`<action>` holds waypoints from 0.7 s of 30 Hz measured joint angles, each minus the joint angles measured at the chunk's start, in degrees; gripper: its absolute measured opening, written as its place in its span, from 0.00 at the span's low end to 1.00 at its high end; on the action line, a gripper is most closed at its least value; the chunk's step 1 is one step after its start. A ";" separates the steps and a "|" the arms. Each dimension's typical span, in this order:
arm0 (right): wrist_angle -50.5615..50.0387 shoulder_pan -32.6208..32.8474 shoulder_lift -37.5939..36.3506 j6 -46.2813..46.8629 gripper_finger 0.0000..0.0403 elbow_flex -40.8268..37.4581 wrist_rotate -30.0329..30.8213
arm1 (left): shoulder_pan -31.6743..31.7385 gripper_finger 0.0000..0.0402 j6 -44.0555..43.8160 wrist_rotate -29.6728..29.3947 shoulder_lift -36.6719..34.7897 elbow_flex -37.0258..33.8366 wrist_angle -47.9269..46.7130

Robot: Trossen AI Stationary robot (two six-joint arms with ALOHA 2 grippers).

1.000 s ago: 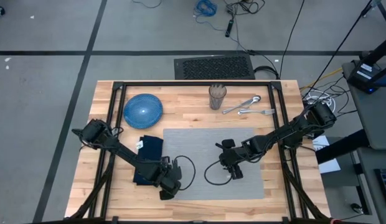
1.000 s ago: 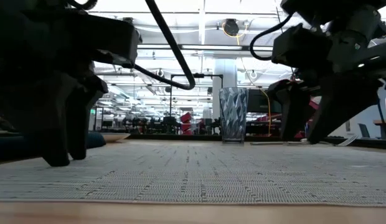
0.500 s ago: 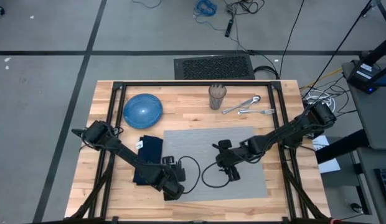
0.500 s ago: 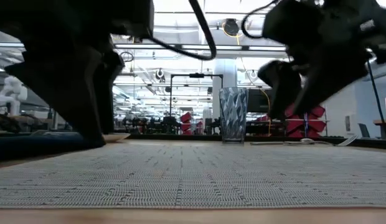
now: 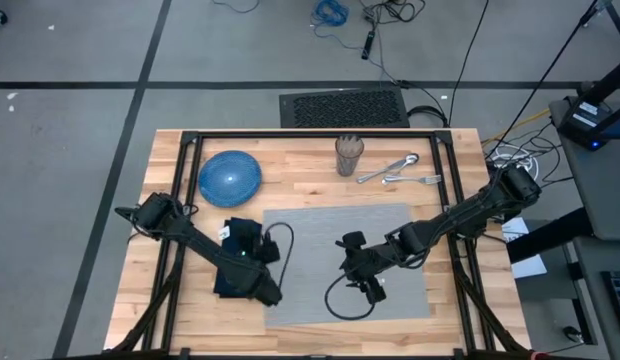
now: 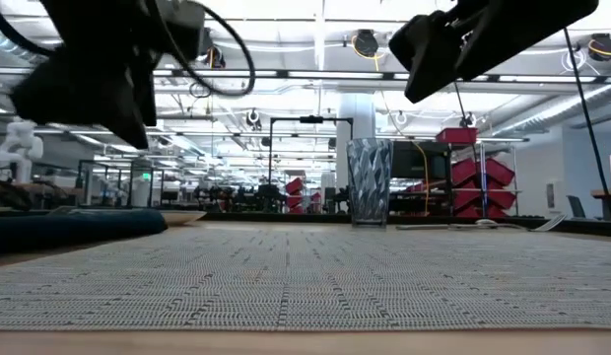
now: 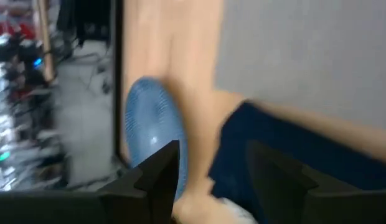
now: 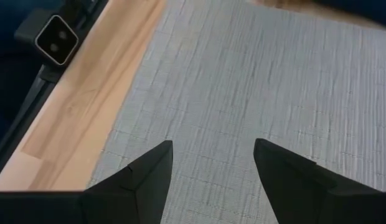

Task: Set table place
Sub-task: Put the blue plate on the gray placemat

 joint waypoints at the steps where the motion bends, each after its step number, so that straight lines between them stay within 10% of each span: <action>1: -0.01 0.24 0.00 0.01 0.53 0.00 -0.01 | 0.89 0.42 0.14 -0.06 0.00 -0.60 -0.51; 21: -1.15 0.57 0.00 -0.23 0.53 0.00 0.03 | 28.87 0.42 15.32 9.48 -10.14 -16.76 26.80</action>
